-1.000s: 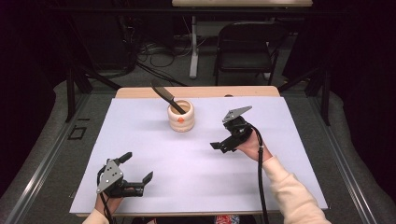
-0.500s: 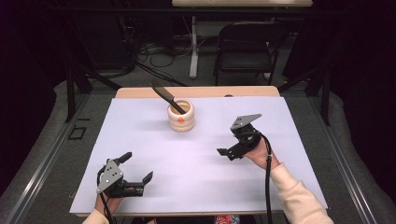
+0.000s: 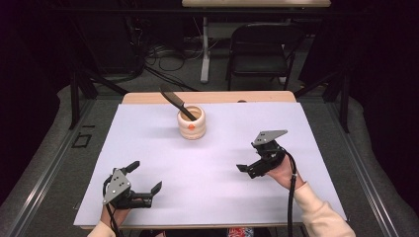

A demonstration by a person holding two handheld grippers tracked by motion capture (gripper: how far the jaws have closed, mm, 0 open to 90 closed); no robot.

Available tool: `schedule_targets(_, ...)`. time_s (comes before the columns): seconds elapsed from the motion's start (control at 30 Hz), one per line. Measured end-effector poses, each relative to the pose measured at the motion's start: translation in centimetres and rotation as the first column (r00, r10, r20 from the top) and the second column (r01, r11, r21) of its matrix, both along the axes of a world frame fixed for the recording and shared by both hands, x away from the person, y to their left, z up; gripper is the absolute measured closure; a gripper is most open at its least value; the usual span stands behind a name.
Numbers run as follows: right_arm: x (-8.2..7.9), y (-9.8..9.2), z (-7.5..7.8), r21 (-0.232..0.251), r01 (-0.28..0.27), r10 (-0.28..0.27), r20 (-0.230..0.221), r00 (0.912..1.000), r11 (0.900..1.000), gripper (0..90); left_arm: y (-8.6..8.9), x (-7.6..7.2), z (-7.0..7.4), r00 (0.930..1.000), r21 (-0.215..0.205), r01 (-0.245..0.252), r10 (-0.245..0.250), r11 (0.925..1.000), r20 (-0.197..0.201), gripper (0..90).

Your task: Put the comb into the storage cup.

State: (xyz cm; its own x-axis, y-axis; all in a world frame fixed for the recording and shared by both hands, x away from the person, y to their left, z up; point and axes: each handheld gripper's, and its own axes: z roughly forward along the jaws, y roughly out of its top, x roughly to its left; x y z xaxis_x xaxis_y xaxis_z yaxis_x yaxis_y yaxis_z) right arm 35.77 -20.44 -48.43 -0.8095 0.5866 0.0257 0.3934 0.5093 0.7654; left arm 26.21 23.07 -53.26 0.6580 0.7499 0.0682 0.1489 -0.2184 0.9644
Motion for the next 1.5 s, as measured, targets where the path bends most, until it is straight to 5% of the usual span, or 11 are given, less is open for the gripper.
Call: schedule_targets(1.5, -5.5, -3.7, -1.6, 0.046, 0.068, -0.071, 0.065, 0.9953, 0.997, 0.0, -0.1, 0.0, -0.1, 1.0000, 0.004, 0.003, -0.003, 1.0000, -0.004, 0.1)
